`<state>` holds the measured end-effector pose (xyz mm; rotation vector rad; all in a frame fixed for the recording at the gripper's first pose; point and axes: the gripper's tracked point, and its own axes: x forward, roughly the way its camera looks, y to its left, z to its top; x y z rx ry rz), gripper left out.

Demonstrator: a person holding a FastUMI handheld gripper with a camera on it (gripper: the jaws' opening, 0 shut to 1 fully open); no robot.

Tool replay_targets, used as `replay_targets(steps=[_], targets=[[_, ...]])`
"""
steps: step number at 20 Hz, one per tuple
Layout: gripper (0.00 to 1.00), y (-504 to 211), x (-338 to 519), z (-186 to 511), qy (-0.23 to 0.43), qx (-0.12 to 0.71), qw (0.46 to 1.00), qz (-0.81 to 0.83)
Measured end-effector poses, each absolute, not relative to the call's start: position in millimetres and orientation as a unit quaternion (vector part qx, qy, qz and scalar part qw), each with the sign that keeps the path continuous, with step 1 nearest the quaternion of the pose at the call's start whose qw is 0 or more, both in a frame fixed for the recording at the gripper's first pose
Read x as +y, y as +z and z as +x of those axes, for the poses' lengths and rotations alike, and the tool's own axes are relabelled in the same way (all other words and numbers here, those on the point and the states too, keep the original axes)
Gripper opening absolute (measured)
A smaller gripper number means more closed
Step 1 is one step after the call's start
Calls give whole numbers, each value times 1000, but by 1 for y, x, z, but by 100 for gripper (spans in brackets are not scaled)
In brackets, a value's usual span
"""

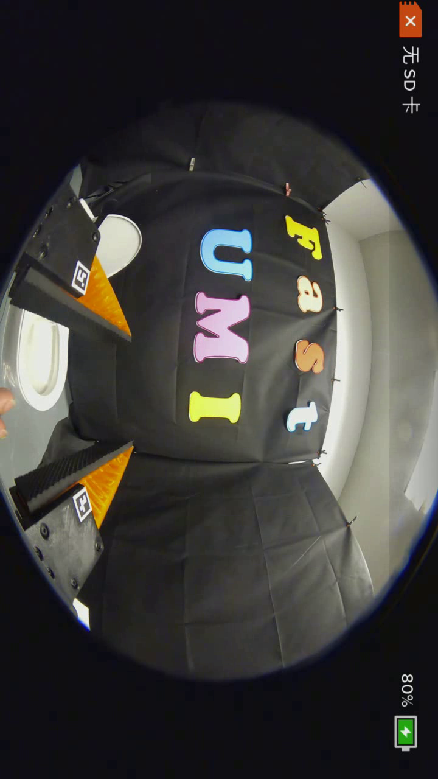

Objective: Open the toilet lid.

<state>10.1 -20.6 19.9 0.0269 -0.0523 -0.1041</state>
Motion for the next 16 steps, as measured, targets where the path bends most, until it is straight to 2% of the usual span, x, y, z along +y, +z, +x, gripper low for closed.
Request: replay_targets(steps=[16], targets=[[98,24,-15,1,-46,-31,998,12]])
